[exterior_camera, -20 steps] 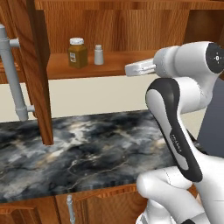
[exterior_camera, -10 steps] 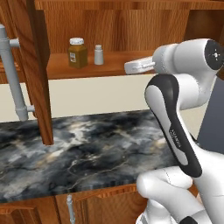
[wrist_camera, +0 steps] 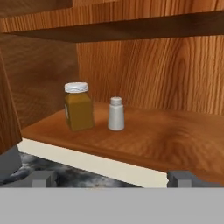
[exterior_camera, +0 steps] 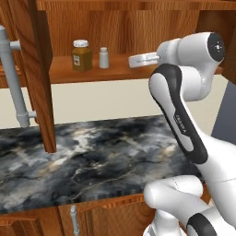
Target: Collect the turmeric, ketchup, and shaker from the cabinet and place them next to the stove.
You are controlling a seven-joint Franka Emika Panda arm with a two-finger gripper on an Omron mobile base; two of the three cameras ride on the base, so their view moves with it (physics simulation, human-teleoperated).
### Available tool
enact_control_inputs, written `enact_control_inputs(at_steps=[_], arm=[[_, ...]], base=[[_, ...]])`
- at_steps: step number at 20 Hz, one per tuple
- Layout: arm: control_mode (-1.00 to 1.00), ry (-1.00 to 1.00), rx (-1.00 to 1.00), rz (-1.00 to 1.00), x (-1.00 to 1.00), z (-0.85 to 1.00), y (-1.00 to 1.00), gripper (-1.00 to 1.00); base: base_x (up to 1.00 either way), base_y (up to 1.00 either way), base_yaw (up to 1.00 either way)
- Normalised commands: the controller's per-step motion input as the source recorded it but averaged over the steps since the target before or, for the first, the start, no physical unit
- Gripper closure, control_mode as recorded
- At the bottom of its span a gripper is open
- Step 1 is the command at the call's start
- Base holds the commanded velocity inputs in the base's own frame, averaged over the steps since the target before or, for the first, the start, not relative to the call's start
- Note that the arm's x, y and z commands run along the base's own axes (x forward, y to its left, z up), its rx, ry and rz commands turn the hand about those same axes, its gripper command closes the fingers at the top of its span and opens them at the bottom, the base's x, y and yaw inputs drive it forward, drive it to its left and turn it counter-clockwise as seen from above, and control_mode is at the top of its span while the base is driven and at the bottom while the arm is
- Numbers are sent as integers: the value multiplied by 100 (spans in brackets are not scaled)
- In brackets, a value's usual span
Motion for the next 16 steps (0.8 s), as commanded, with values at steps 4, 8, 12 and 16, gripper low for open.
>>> enact_control_inputs(at_steps=[4, 8, 12, 16], arm=[[-100, 2, 8, 3, 40, 14, -10, -100], [-100, 6, 0, 0, 17, -1, 0, -100], [-100, 11, 0, 0, 26, 3, -1, -100], [-100, 12, -3, 0, 44, 19, 0, -100]], base=[[0, 0, 0], [0, 0, 0], [0, 0, 0], [0, 0, 0]])
